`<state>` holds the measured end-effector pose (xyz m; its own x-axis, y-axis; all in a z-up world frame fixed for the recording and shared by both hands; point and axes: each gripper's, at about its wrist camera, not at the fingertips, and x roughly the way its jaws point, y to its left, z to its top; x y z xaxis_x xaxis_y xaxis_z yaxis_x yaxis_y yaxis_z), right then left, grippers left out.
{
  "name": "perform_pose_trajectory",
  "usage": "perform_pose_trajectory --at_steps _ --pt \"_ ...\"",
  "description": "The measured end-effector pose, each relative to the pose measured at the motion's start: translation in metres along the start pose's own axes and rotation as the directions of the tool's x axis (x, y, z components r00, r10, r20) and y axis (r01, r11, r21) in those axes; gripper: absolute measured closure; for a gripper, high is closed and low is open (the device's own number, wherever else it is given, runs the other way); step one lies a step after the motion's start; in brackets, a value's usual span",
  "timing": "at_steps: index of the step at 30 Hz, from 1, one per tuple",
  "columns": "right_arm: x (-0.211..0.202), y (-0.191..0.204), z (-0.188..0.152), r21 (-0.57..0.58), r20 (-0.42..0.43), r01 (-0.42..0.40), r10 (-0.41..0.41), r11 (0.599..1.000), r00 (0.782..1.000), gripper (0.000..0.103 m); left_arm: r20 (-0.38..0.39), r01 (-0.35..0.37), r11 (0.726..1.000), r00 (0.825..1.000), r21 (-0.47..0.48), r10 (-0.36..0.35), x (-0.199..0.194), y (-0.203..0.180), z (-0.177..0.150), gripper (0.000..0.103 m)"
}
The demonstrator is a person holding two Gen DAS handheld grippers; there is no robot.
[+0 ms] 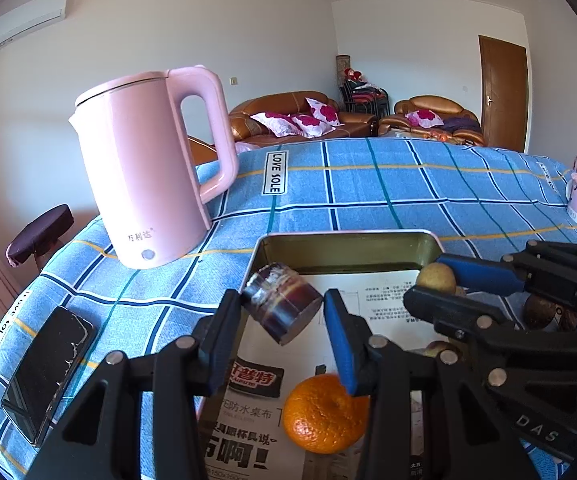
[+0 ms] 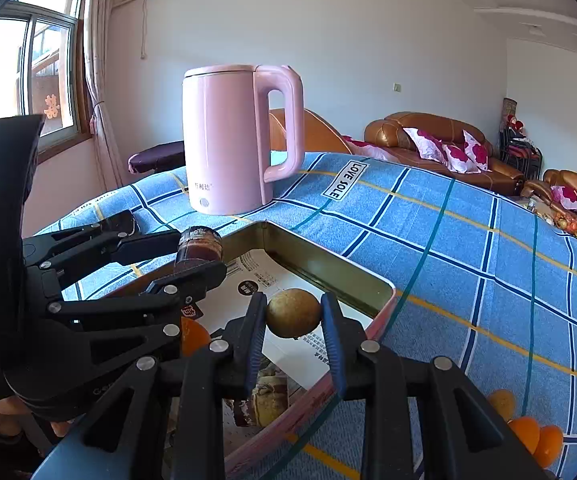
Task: Organize fruits
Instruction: 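Carry the jar with the left tool over the tin box while the right tool carries the fruit there, then lower the brown jar into the tin and open the left tool while the right tool releases the round fruit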
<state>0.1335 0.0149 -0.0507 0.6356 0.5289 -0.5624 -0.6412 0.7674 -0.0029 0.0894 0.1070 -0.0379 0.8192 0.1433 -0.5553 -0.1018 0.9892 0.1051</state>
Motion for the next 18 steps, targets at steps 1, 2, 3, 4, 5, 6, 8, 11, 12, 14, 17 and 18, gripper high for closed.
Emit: perform_pose_trajectory --at_steps 1,2,3,4,5,6,8,11,12,14,17,18 --pt "0.0017 0.0000 -0.0009 0.000 -0.007 0.002 -0.002 1.000 1.000 0.073 -0.001 0.000 1.000 1.000 -0.001 0.000 0.0005 0.0002 0.0002 0.058" --pt "0.0030 -0.0003 -0.0016 0.003 -0.016 0.001 -0.001 1.000 1.000 0.073 -0.004 -0.001 1.000 1.000 -0.001 0.001 0.0010 0.0002 0.0003 0.058" --pt "0.0035 -0.0009 -0.0009 0.007 -0.018 0.002 -0.001 1.000 1.000 0.073 -0.007 0.000 1.000 1.000 -0.001 0.000 0.0017 0.0000 0.0005 0.058" --pt "0.0035 -0.0018 -0.0011 0.009 -0.018 0.001 -0.001 1.000 1.000 0.073 -0.010 0.000 1.000 1.000 -0.001 0.000 0.0021 -0.0001 0.0007 0.058" --pt "0.0036 -0.0017 -0.0012 0.009 -0.019 0.000 0.000 1.000 1.000 0.073 -0.014 0.000 1.000 1.000 -0.001 0.000 0.0031 0.0002 0.0006 0.058" --pt "0.0043 -0.0017 -0.0011 0.009 -0.022 0.000 0.000 1.000 1.000 0.073 -0.017 0.000 1.000 1.000 -0.002 0.000 0.0037 0.0002 0.0006 0.058" --pt "0.0048 -0.0016 -0.0013 0.010 -0.025 0.001 -0.001 1.000 1.000 0.073 -0.025 0.003 1.000 1.000 -0.002 -0.003 0.0054 0.0001 0.0008 0.058" --pt "0.0066 -0.0023 -0.0012 0.014 -0.035 0.004 -0.004 1.000 0.999 0.073 -0.026 0.000 1.000 1.000 -0.002 0.000 0.0059 0.0003 0.0007 0.057" --pt "0.0075 -0.0029 -0.0008 0.017 -0.037 0.006 -0.006 1.000 0.999 0.073 -0.024 -0.002 1.000 1.000 -0.003 0.002 0.0058 0.0004 0.0007 0.057" --pt "0.0085 -0.0036 -0.0009 0.021 -0.043 0.004 -0.003 1.000 0.999 0.070 -0.018 -0.009 1.000 1.000 0.000 0.009 0.0052 0.0000 0.0008 0.057" --pt "0.0088 -0.0042 -0.0015 0.026 -0.053 0.009 -0.008 1.000 0.999 0.062 -0.004 -0.012 1.000 1.000 -0.014 0.012 0.0017 0.0022 0.0003 0.056" --pt "0.0074 -0.0035 -0.0017 0.024 -0.047 0.015 -0.014 1.000 0.999 0.061 0.005 -0.014 1.000 1.000 -0.026 0.014 -0.0005 0.0038 0.0000 0.053"
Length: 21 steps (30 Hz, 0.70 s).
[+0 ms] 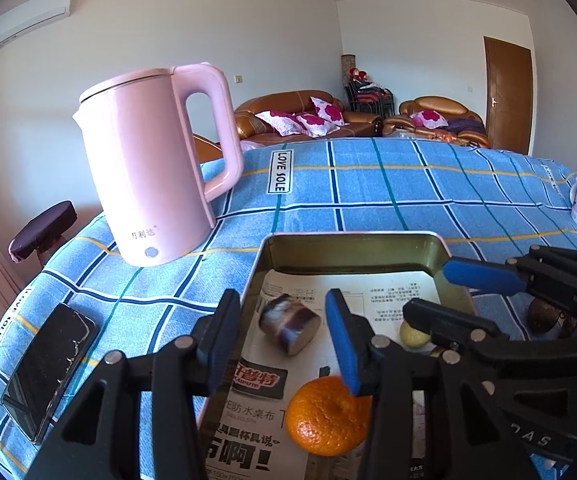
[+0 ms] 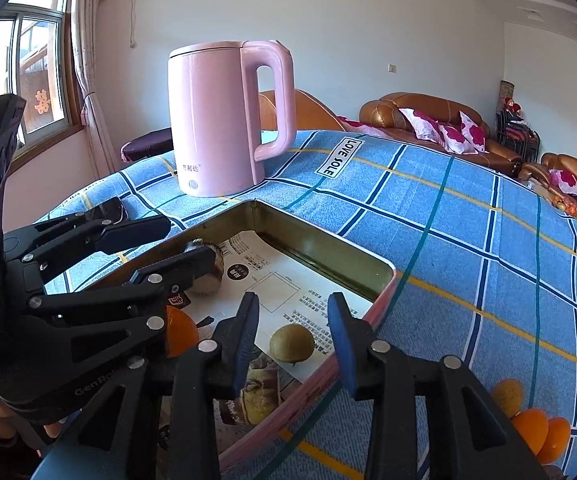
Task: Organize fruits
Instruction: 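Lower the brown jar into the tin and open the left tool while the right tool releases the round fruit, then move both tools back over the fruit pile beside the tin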
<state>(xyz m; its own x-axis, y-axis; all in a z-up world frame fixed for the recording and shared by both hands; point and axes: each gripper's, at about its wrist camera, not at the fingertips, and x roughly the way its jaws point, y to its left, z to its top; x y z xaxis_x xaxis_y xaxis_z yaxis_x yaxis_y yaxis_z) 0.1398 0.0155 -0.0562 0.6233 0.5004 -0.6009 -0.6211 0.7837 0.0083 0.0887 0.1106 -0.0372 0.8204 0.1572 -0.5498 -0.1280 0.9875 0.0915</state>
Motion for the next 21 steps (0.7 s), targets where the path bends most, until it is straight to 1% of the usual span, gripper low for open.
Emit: perform_pose_trajectory --at_steps 1,2,3,4,8,12,16,18,20,21 --pt "-0.002 0.000 0.000 -0.001 0.006 0.011 -0.011 1.000 1.000 0.058 0.011 -0.002 1.000 1.000 -0.014 0.002 -0.003 0.002 0.000 0.048" --pt "-0.004 0.000 -0.001 0.000 0.013 0.021 -0.021 1.000 1.000 0.055 0.027 -0.001 1.000 1.000 -0.031 0.002 -0.008 0.004 -0.001 0.044" --pt "-0.007 0.000 -0.002 0.000 0.021 0.032 -0.032 1.000 0.999 0.053 0.046 0.002 0.999 0.999 -0.045 0.000 -0.013 0.005 -0.001 0.038" --pt "-0.011 0.000 -0.003 0.001 0.029 0.040 -0.040 0.999 0.999 0.053 0.062 0.008 0.999 0.998 -0.054 -0.005 -0.019 0.005 -0.001 0.034" --pt "-0.035 -0.005 -0.011 0.012 0.051 0.069 -0.069 0.998 0.996 0.050 0.121 0.047 0.996 0.992 -0.078 -0.037 -0.042 -0.001 0.000 0.031" --pt "-0.067 -0.020 -0.026 0.023 0.065 0.132 -0.133 0.991 0.989 0.049 0.165 0.102 0.991 0.982 -0.090 -0.086 -0.061 -0.016 0.000 0.023" --pt "-0.105 -0.049 -0.048 0.096 0.086 0.188 -0.196 0.977 0.977 0.047 0.164 0.161 0.986 0.975 -0.049 -0.151 -0.069 -0.047 -0.002 0.022" --pt "-0.123 -0.065 -0.060 0.137 0.093 0.227 -0.241 0.964 0.966 0.043 0.148 0.192 0.981 0.971 -0.020 -0.187 -0.069 -0.065 -0.003 0.022" --pt "-0.138 -0.081 -0.072 0.172 0.095 0.277 -0.296 0.945 0.951 0.036 0.126 0.224 0.975 0.967 0.008 -0.223 -0.067 -0.083 -0.006 0.022" --pt "-0.145 -0.089 -0.078 0.190 0.091 0.301 -0.322 0.935 0.942 0.035 0.114 0.236 0.971 0.965 0.021 -0.237 -0.065 -0.093 -0.008 0.022"
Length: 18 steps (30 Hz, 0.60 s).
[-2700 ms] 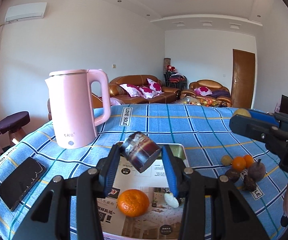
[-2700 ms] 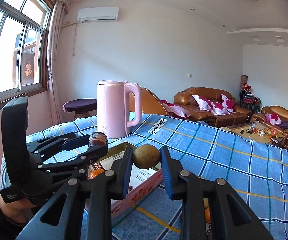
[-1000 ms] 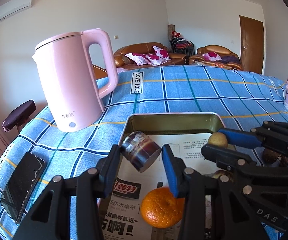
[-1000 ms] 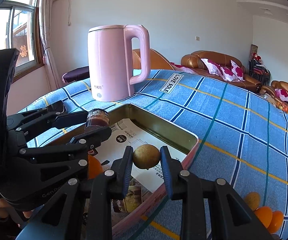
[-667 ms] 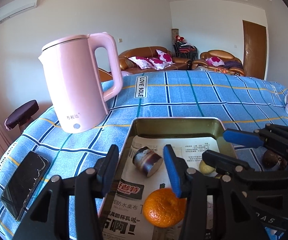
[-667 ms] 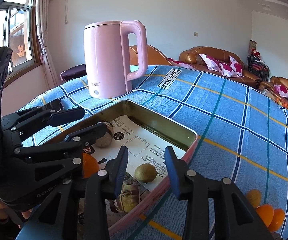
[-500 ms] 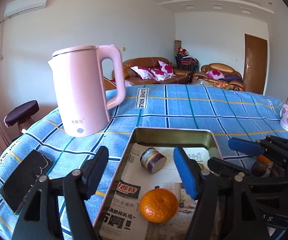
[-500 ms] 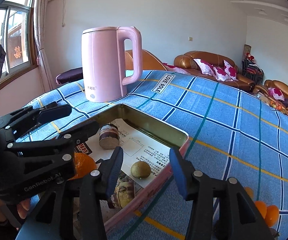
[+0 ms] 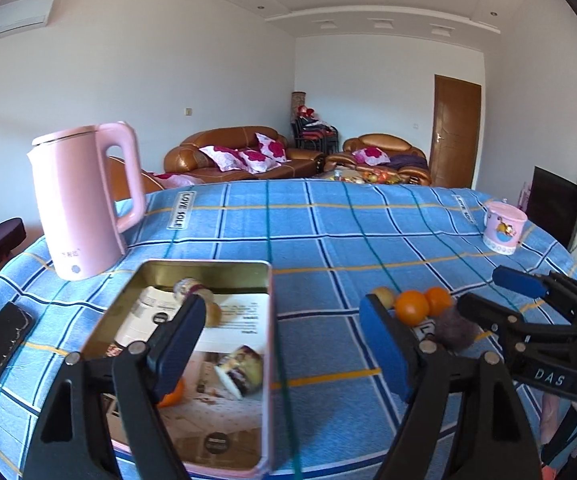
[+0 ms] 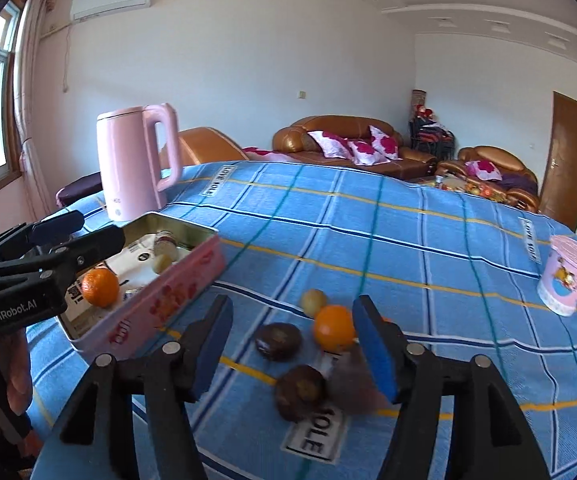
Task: Organize fruits
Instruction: 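Move both tools back over the fruit pile beside the tin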
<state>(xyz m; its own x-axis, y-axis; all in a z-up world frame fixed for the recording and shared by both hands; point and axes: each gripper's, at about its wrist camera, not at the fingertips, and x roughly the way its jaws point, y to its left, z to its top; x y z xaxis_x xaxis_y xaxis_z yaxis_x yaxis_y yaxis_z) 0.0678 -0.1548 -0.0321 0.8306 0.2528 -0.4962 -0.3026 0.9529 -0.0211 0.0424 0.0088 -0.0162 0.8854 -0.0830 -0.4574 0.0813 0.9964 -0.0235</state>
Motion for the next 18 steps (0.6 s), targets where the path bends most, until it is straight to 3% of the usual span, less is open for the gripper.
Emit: perform_pose_trajectory --at_steps 9,14,18 --pt "-0.008 -0.055 -0.022 0.129 -0.030 0.090 -0.087 0.987 0.996 0.035 -0.095 0.098 0.988 0.992 0.115 -0.087 0.019 -0.067 -0.013 0.022" --pt "-0.006 -0.063 -0.028 0.168 -0.039 0.091 -0.085 0.982 0.996 0.035 -0.145 0.139 0.978 0.983 0.158 -0.116 0.028 -0.089 -0.018 0.022" --pt "-0.007 -0.070 -0.030 0.205 -0.038 0.076 -0.070 0.976 0.997 0.035 -0.210 0.191 0.966 0.966 0.172 -0.153 0.039 -0.102 -0.022 0.027"
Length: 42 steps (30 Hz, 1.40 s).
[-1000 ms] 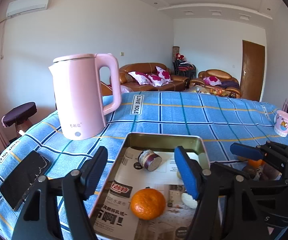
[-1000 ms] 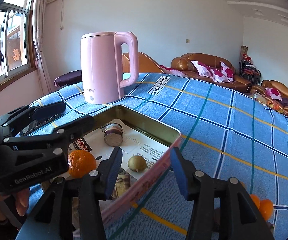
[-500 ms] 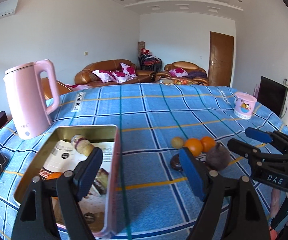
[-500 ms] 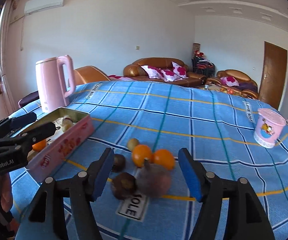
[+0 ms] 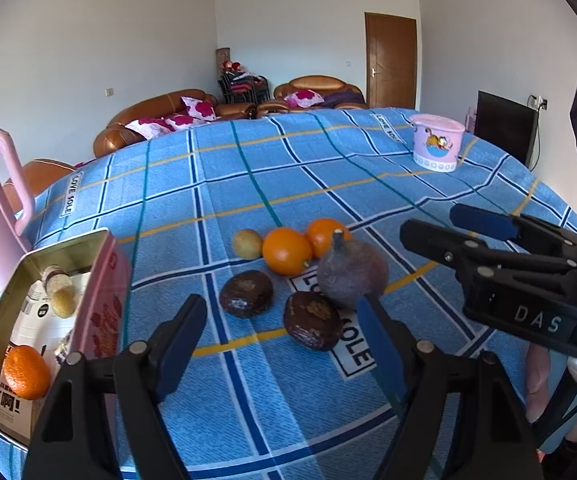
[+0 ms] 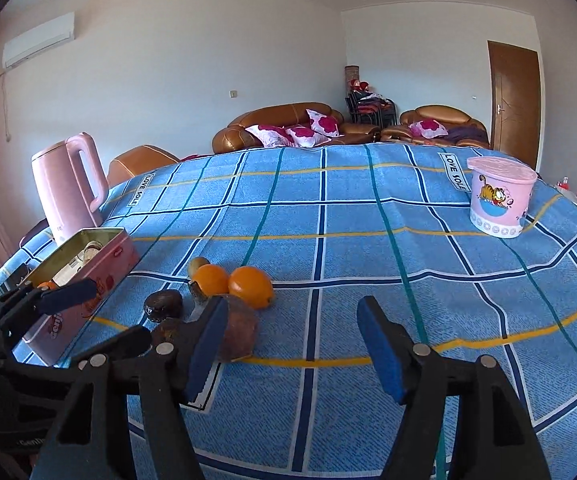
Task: Organize fruits
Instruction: 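Move both tools back over the fruit pile beside the tin, then grasp a dark brown round cake with the left tool while the right tool grasps the purple-brown fruit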
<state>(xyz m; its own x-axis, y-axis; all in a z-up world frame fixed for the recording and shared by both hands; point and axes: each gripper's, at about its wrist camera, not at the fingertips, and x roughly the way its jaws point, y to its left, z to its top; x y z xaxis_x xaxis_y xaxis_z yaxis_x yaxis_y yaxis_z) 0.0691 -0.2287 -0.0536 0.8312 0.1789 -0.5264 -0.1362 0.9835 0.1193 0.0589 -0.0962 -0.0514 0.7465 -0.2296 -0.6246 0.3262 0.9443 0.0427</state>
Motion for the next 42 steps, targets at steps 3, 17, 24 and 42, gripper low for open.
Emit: perform_pose_trajectory --at_steps 3,17,24,42 --pt "0.002 -0.008 -0.001 0.043 -0.009 -0.020 0.021 0.999 1.000 0.034 -0.074 0.033 0.999 0.997 0.024 -0.031 0.014 -0.007 -0.001 0.040" --pt "0.004 -0.004 -0.001 0.026 -0.019 -0.040 0.040 0.999 0.999 0.034 0.023 0.039 0.998 0.999 -0.054 -0.038 -0.005 0.016 0.002 0.066" --pt "0.008 0.028 0.009 -0.075 -0.039 -0.090 0.087 0.993 0.995 0.034 0.104 -0.048 0.989 0.993 -0.139 0.063 -0.015 0.049 0.011 0.066" --pt "0.062 0.050 0.008 -0.120 -0.287 -0.131 0.092 0.984 0.953 0.052 0.101 -0.052 0.983 0.992 -0.176 0.071 -0.009 0.060 0.010 0.066"
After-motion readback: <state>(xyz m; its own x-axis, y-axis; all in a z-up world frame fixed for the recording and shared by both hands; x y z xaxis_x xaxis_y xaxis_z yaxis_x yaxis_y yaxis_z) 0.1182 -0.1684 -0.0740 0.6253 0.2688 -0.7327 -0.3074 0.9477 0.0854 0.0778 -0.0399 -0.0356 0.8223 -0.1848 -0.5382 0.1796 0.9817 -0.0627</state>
